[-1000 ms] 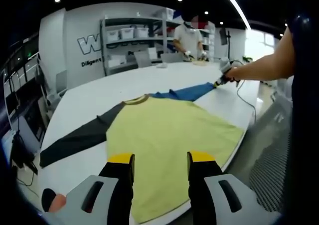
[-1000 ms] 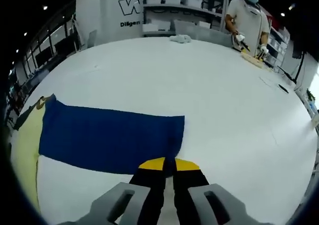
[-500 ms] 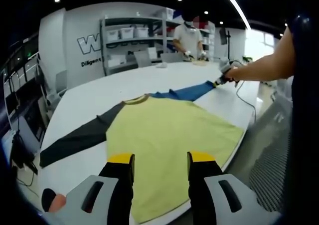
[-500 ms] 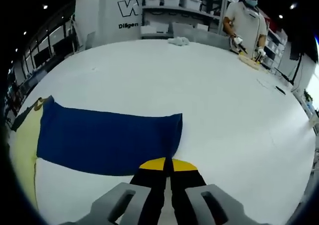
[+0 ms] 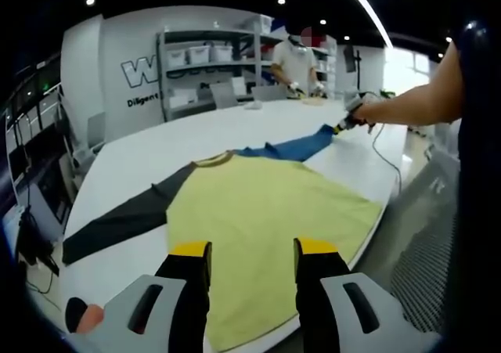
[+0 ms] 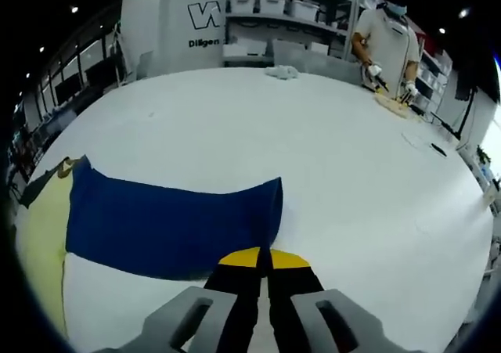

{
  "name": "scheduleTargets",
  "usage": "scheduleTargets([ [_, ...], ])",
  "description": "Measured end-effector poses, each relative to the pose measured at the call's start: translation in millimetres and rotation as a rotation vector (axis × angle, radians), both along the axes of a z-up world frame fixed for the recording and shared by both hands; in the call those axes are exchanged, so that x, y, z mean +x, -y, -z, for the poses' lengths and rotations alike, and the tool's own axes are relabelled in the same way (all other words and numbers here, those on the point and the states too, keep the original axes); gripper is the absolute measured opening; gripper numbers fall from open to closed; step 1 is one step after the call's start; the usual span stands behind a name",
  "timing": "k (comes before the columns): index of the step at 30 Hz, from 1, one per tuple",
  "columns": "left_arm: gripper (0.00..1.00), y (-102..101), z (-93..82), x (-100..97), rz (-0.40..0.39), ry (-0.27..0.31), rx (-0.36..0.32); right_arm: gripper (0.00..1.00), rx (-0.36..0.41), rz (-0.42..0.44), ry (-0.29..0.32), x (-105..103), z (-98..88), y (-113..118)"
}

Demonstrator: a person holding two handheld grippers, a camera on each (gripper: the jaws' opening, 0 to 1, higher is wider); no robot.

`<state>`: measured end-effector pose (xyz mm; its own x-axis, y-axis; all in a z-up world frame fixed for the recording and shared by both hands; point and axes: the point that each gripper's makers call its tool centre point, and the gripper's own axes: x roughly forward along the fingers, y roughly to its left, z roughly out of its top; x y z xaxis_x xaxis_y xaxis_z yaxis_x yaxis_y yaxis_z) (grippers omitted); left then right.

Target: Fold the garment on the visible template until the final outline fits inside the template.

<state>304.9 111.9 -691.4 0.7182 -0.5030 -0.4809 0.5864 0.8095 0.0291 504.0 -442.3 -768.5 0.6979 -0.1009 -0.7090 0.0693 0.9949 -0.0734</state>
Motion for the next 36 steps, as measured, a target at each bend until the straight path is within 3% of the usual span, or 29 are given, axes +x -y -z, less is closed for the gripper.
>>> scheduleTargets([
  [12, 0.37, 0.2, -5.1, 0.3, 0.001, 0.024, -0.011, 0.00, -0.026, -0.065, 0.036, 6.5, -29.8, -23.9],
  [27, 0.38, 0.1, -15.4, 0.6, 0.001, 0.071, -0.036, 0.00, -0.016, -0.156, 0.092, 17.0, -66.2, -76.5],
  [36, 0.51, 2.5, -18.0, 0.3, 0.016, 0.076, -0.053, 0.00, -0.014, -0.181, 0.119, 19.8, -84.0, -93.8],
])
